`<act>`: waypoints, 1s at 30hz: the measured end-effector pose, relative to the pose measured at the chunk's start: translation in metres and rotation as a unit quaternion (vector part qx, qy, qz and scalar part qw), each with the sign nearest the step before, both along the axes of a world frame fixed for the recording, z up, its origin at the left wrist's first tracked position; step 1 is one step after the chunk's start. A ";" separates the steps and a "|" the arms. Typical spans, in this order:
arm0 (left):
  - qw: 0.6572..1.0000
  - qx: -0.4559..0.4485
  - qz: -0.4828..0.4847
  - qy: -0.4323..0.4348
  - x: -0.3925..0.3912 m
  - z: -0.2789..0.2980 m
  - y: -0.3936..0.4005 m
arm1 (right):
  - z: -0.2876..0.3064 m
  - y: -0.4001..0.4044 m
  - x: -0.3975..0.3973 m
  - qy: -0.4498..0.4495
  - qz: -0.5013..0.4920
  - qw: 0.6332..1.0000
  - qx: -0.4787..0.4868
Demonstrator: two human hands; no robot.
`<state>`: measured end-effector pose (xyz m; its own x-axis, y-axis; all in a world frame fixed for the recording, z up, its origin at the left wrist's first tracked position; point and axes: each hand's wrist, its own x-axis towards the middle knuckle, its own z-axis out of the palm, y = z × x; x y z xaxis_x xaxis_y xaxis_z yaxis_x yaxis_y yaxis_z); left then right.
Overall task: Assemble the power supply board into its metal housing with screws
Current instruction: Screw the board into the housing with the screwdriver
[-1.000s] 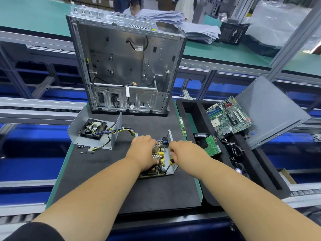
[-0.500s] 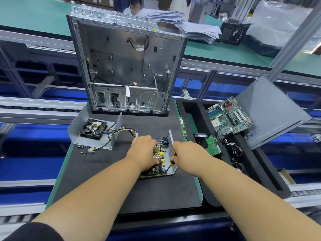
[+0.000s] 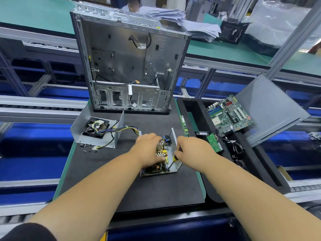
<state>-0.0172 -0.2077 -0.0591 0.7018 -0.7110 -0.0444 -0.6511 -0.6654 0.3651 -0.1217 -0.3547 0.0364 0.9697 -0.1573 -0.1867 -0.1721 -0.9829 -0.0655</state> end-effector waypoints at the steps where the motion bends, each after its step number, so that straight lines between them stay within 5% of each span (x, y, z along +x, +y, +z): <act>1: 0.999 -0.035 -0.003 0.039 0.001 0.006 0.005 | 0.004 0.000 -0.002 -0.025 -0.011 1.000 -0.003; 7: 0.972 -0.214 0.065 0.071 0.000 0.041 0.048 | 0.034 0.005 0.001 -0.152 -0.057 0.986 0.044; 14: 0.904 -0.352 0.233 0.071 0.006 0.040 0.123 | 0.035 0.042 0.019 -0.241 -0.083 0.927 0.274; 30: 0.863 -0.185 0.465 0.070 0.017 -0.013 0.193 | 0.010 0.087 0.096 -0.148 -0.046 0.861 0.484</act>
<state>0.0002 -0.0142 -0.0721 0.9827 0.1738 -0.0647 0.1692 -0.6971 0.6967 -0.0260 -0.2681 0.0463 0.9891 -0.1455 -0.0202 -0.0812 -0.4266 -0.9008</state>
